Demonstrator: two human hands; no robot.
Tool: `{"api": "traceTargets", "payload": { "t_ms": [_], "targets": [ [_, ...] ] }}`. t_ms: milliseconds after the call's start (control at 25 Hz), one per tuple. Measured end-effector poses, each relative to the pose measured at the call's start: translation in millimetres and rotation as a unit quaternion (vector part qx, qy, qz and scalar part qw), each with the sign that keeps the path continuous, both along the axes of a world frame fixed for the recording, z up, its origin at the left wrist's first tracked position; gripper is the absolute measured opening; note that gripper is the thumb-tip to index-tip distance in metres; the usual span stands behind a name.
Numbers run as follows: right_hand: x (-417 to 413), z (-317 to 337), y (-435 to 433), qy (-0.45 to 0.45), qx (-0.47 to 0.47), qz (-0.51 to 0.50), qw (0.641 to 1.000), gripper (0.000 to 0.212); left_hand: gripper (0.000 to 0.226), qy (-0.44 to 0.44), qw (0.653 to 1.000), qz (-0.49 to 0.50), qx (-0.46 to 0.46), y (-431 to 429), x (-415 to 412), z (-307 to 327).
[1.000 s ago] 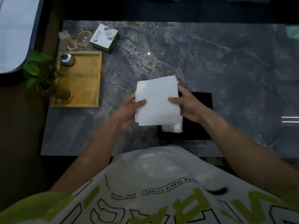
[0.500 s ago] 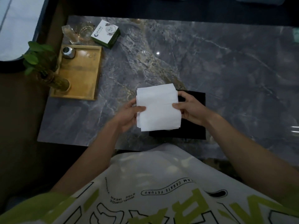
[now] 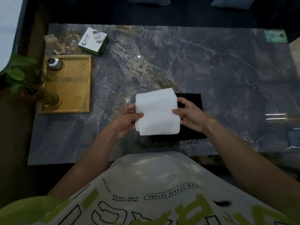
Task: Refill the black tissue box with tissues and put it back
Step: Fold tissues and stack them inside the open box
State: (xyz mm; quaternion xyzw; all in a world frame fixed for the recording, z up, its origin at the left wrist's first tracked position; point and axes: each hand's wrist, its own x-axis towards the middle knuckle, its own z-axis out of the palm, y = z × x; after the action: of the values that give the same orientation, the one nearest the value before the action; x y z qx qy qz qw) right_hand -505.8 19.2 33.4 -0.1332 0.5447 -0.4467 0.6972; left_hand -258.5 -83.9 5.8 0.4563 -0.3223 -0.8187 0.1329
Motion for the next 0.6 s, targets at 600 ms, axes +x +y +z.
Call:
{"api": "traceTargets", "payload": {
  "t_ms": [600],
  "targets": [
    [-32,15,-19,-0.013,-0.023,-0.008,1.0,0.041,0.038,0.01,0.998,0.051,-0.045,4,-33,41]
  ]
}}
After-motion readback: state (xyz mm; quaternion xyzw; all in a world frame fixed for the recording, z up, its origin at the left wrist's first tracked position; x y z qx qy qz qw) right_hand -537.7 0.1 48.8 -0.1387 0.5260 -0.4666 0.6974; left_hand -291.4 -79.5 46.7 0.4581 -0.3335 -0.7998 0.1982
